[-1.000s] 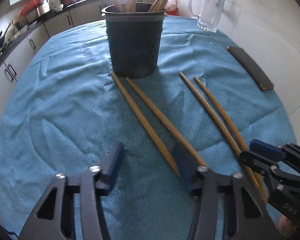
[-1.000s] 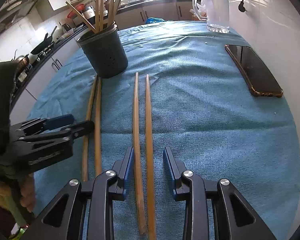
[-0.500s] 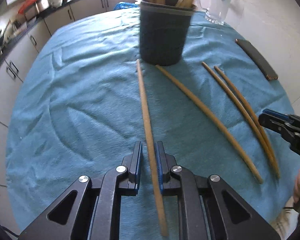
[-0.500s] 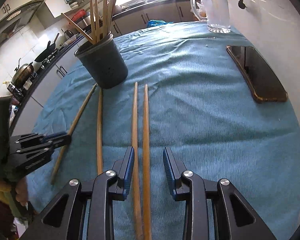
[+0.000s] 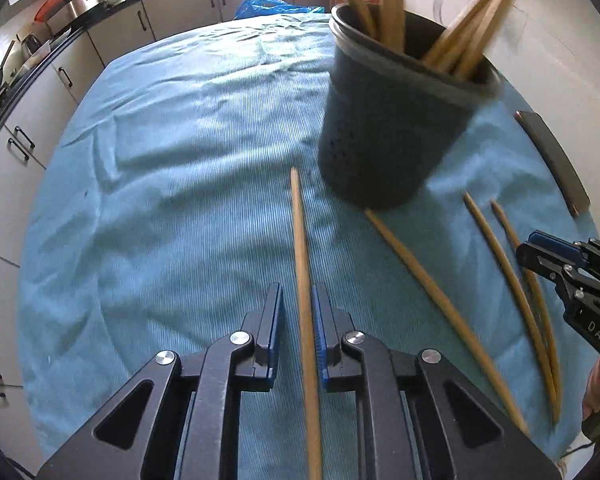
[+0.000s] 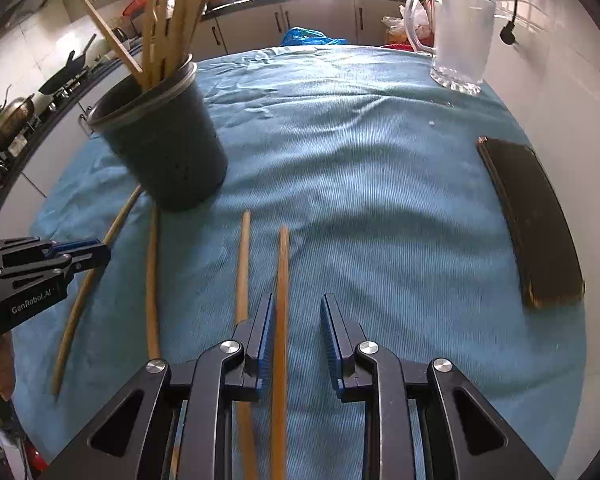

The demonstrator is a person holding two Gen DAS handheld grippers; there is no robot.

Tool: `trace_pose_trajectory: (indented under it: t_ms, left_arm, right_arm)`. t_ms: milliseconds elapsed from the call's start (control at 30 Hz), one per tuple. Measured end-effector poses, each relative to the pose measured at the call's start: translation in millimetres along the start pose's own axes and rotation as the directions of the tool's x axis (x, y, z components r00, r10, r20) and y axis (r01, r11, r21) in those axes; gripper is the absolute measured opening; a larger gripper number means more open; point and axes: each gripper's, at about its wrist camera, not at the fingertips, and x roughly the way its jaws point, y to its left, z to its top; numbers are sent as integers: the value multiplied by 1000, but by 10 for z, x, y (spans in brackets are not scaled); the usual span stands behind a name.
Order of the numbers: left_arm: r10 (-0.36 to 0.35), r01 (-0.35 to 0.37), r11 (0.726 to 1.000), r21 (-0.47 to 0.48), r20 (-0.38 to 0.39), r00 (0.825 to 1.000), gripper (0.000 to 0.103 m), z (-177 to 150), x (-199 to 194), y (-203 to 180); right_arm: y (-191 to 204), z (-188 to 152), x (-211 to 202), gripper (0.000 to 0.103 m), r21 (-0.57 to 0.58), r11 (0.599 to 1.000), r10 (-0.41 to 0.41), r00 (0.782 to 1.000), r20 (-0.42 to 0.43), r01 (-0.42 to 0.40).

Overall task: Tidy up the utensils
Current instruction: 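Lift the held chopsticks with both grippers and carry them above the black cup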

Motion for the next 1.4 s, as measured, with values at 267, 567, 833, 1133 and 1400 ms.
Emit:
trace_pose_trajectory:
  t_ms: [267, 567, 833, 1133, 1400]
  left_arm:
    - [-17, 17, 1000, -11, 30, 999, 14, 252, 95, 15]
    - [-25, 33, 997, -66, 124, 992, 6, 119, -225, 124]
    - [-27, 48, 997, -66, 283, 959, 6, -169, -1088, 77]
    - [1, 12, 1000, -26, 436, 900, 6, -558, -1816, -127]
    - [3, -8, 1000, 7, 511, 860, 6, -848, -2230, -294]
  right_arm:
    - [107, 266, 206, 20, -6, 999, -34, 999, -5, 34]
    - [50, 256, -67, 6, 41, 999, 4, 997, 83, -7]
    - [134, 166, -876, 6, 21, 1000, 13, 965, 261, -19]
    - [314, -147, -1634, 6, 2, 1000, 17, 915, 402, -19]
    - [361, -337, -2093, 6, -4, 1000, 20, 877, 479, -20]
